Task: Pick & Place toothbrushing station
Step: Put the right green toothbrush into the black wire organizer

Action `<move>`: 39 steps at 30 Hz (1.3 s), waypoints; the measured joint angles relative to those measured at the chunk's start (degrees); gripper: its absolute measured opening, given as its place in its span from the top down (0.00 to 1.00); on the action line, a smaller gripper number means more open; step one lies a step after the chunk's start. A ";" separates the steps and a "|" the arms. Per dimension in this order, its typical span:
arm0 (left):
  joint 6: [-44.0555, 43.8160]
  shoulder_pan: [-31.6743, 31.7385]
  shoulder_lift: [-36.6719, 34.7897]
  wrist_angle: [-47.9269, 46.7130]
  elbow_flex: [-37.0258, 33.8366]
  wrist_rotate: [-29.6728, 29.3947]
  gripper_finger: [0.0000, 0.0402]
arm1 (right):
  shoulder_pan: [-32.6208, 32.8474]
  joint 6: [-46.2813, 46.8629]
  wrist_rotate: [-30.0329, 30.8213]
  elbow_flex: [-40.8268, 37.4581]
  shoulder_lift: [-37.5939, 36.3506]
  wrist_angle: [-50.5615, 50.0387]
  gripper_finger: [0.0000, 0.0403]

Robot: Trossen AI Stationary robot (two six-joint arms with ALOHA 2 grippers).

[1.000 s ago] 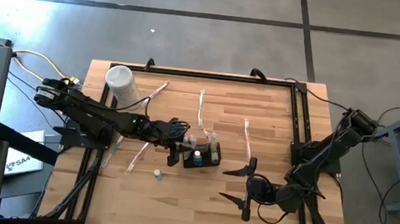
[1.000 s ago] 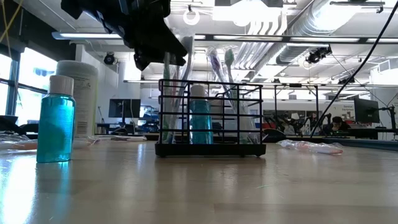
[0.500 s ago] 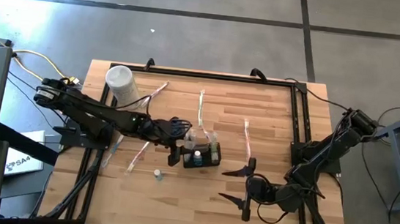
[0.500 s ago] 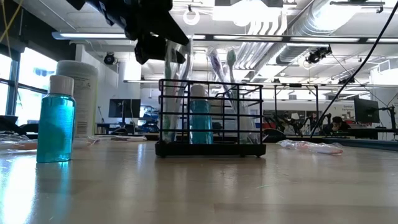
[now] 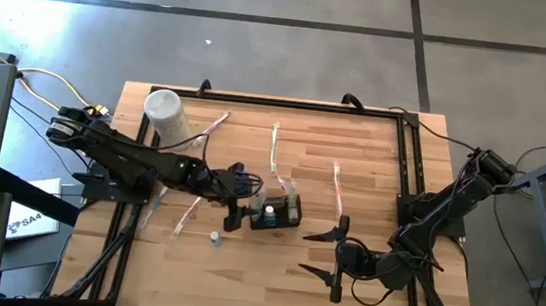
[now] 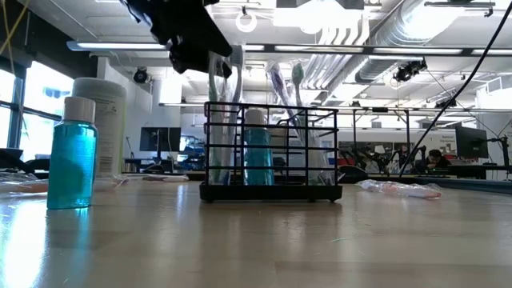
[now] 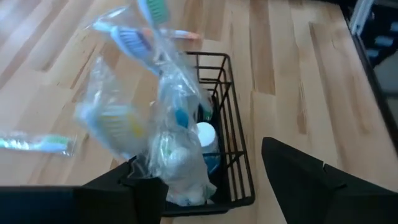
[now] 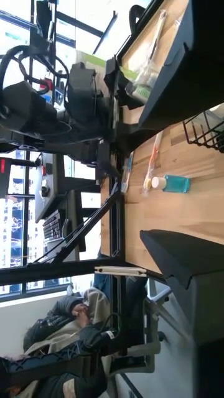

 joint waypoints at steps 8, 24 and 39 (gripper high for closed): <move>9.05 -2.12 0.00 -1.57 0.00 -3.09 0.40 | 0.00 0.00 -0.02 0.00 0.00 -0.01 0.33; 23.82 -2.10 0.00 -3.54 0.00 -3.01 0.40 | 0.00 -0.20 -0.04 0.00 0.00 -0.01 0.33; 22.47 -2.80 0.09 -18.42 8.48 -5.79 0.40 | 0.00 -0.23 -0.07 0.00 0.00 -0.02 0.33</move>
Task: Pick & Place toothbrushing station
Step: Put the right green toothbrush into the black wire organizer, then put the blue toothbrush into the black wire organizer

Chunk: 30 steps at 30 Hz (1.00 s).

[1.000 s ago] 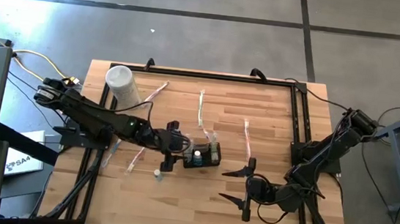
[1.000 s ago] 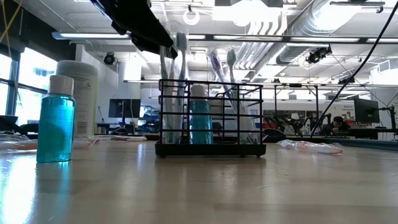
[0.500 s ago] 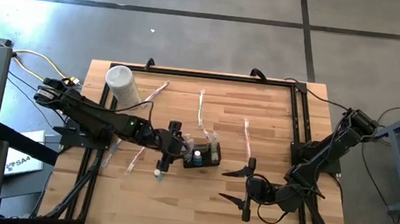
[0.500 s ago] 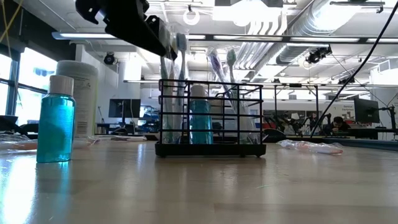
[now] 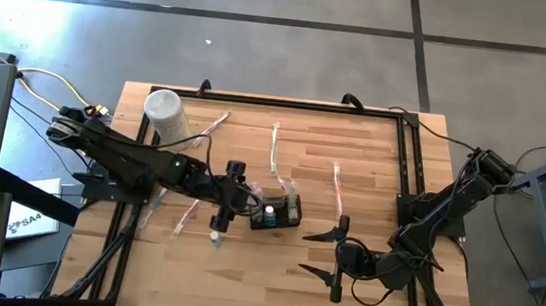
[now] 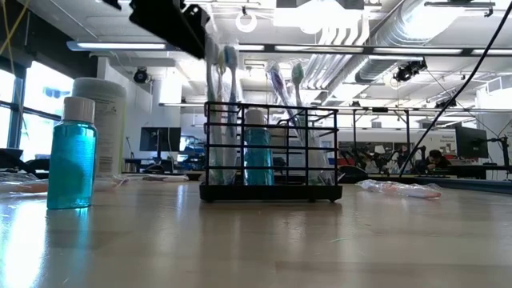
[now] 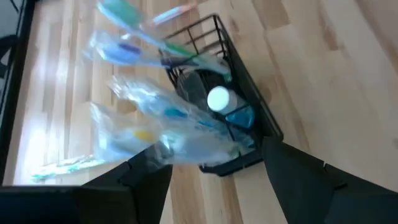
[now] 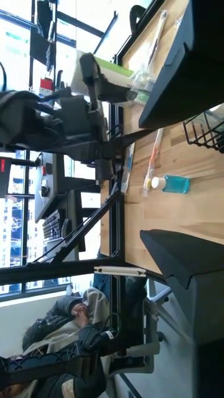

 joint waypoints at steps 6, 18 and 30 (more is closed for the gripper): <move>-3.02 -1.70 0.00 -10.79 5.44 0.06 0.40 | 0.00 -0.01 0.00 0.00 0.00 -0.07 0.33; -21.42 -2.49 -0.04 -39.96 10.73 -4.12 0.40 | 0.00 0.01 -1.31 0.00 0.00 -0.53 0.33; -38.28 -2.56 0.17 -46.11 10.69 5.68 0.40 | -0.02 1.58 -1.31 -0.02 0.00 -2.60 0.33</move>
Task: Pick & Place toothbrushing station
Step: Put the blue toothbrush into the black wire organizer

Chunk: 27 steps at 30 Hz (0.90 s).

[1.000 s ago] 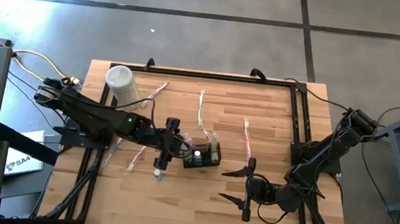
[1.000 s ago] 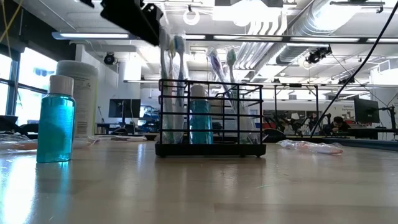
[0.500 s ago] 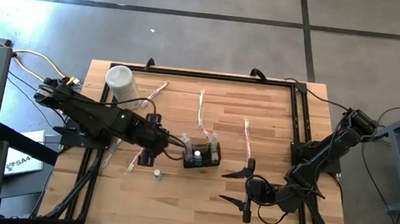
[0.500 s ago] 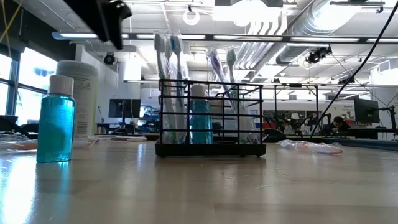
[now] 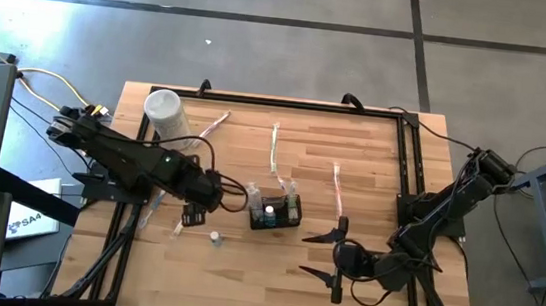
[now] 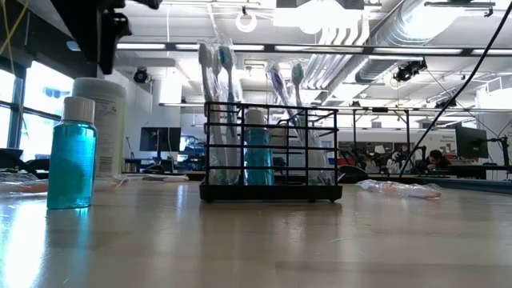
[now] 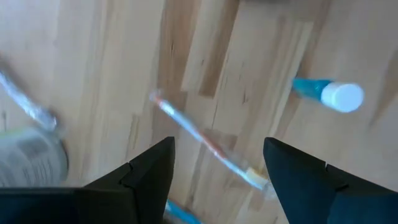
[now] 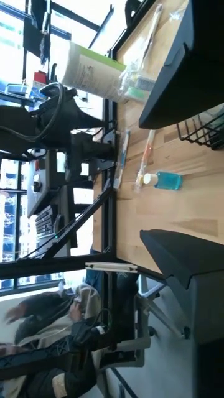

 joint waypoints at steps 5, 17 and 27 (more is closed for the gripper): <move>-6.79 -0.46 0.31 -6.48 -0.02 0.71 0.40 | 0.02 2.57 0.01 0.00 0.41 -1.53 0.33; -23.66 -0.48 0.32 -11.39 -5.35 0.96 0.40 | 0.02 5.75 -1.51 0.00 0.61 -4.81 0.33; -26.04 -0.35 0.17 -5.58 -24.30 10.65 0.40 | 0.06 6.12 -1.50 0.00 0.61 -5.48 0.33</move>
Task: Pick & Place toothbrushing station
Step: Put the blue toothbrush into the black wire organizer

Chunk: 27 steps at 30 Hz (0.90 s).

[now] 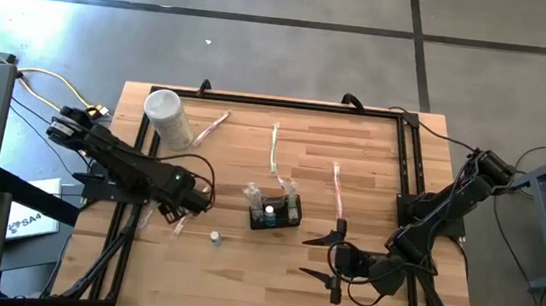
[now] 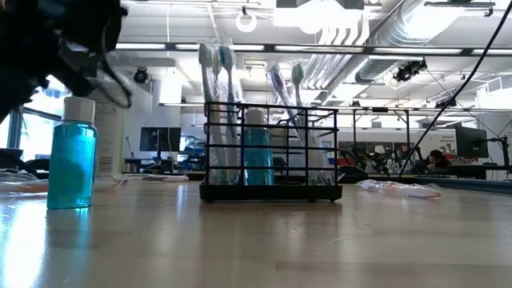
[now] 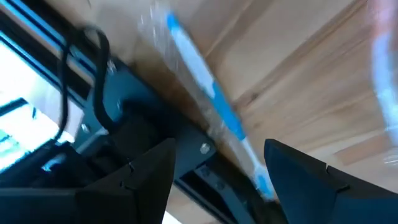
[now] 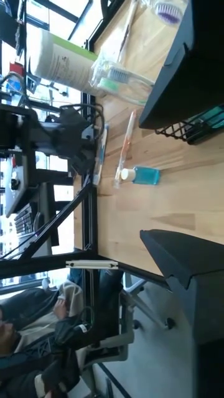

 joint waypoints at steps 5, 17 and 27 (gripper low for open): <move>0.16 0.06 0.02 7.08 -6.12 3.85 0.40 | -0.12 -0.04 0.02 0.00 0.00 0.45 0.33; -10.03 0.04 0.04 9.61 -6.92 -0.41 0.46 | -0.79 -0.02 -0.21 0.00 0.00 0.78 0.33; -15.97 0.04 0.04 11.92 -8.20 -0.59 0.47 | -0.80 -0.02 -2.80 0.00 0.89 0.82 0.33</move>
